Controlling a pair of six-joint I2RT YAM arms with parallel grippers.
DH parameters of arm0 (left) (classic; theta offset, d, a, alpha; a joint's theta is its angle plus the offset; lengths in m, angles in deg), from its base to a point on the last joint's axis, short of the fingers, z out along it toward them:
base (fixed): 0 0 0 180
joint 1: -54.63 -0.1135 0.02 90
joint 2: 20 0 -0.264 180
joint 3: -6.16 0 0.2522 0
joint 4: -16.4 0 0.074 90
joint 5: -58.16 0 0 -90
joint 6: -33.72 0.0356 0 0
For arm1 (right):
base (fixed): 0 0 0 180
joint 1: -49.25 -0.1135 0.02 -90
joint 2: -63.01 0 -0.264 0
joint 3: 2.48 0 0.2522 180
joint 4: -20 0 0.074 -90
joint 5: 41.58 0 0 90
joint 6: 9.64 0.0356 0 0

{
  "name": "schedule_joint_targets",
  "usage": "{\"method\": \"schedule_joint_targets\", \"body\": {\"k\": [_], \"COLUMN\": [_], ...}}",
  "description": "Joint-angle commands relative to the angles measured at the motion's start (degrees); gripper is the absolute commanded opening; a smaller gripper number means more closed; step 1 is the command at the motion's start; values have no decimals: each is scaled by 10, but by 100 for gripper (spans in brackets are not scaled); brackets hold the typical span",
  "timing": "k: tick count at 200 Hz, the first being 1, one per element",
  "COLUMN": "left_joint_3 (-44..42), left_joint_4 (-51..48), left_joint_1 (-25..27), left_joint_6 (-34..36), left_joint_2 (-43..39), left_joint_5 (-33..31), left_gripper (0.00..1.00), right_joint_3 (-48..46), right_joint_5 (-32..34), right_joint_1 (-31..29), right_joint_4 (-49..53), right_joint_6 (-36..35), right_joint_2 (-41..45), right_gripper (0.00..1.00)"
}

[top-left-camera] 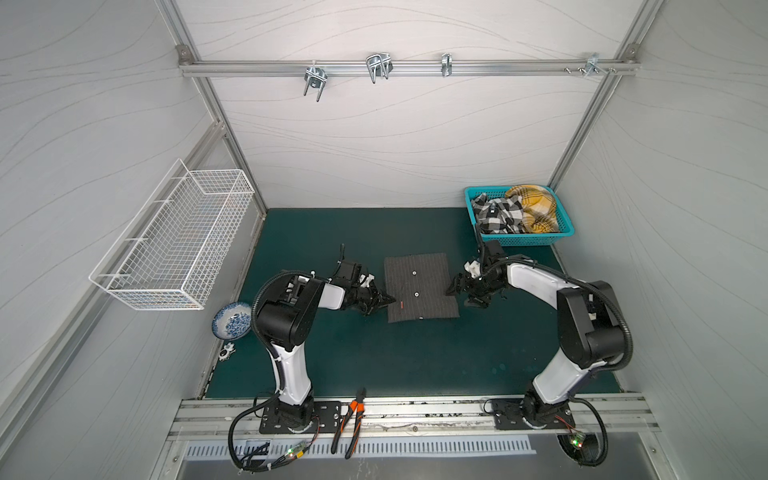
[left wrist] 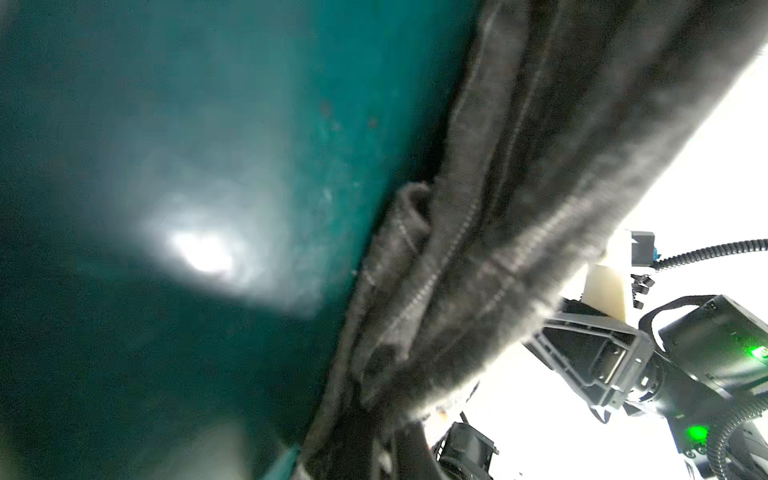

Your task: Fold and stack the long sleeve shirts

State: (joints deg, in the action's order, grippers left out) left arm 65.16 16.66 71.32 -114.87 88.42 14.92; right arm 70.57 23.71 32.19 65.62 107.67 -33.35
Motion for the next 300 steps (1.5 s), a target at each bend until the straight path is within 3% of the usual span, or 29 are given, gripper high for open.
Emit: {"method": "schedule_joint_targets", "body": {"k": [1,13,32,55,79,103,138,174,185,214,234,256,286,290,300], "left_joint_3": [-17,-21,-21,-14,-12,-9,-49,-52,-47,-46,-49,-56,-30,-24,-11], "left_joint_4": [-25,-18,-30,-79,-97,-71,79,138,112,-1,-1,5,-129,-156,-220], "left_joint_1": [-4,-4,-4,-4,-2,7,8,15,17,8,-1,3,10,10,11], "left_joint_6": [-7,-12,-6,22,28,15,-68,-81,-59,1,5,-6,55,68,95], "left_joint_2": [25,22,4,-30,-41,-4,28,-2,-4,11,29,11,-109,-128,-174], "left_joint_5": [-18,-17,-23,-46,-59,-45,-5,10,1,-62,-65,-51,-74,-82,-107], "left_gripper": [13,29,44,49,40,30,8,6,0,0,0,32,54,63,66], "right_joint_3": [-3,-4,-6,-7,-11,-25,-40,-47,-44,-24,-8,3,9,8,7], "right_joint_5": [-40,-59,-100,-119,-114,-125,-123,-114,-105,-47,3,57,91,92,92], "right_joint_1": [-2,-1,-2,-14,-23,-25,-40,-46,-45,-39,-38,-38,-41,-43,-46], "right_joint_4": [10,-3,-31,-49,-61,-91,-110,-115,-106,-43,14,68,108,109,110], "right_joint_6": [-16,-15,-7,1,14,31,44,50,49,33,18,9,7,8,11], "right_joint_2": [-6,-18,-39,-52,-69,-86,-98,-101,-99,-69,-33,15,69,76,90], "right_gripper": [75,74,68,64,56,55,54,55,57,66,70,73,73,73,72]}}
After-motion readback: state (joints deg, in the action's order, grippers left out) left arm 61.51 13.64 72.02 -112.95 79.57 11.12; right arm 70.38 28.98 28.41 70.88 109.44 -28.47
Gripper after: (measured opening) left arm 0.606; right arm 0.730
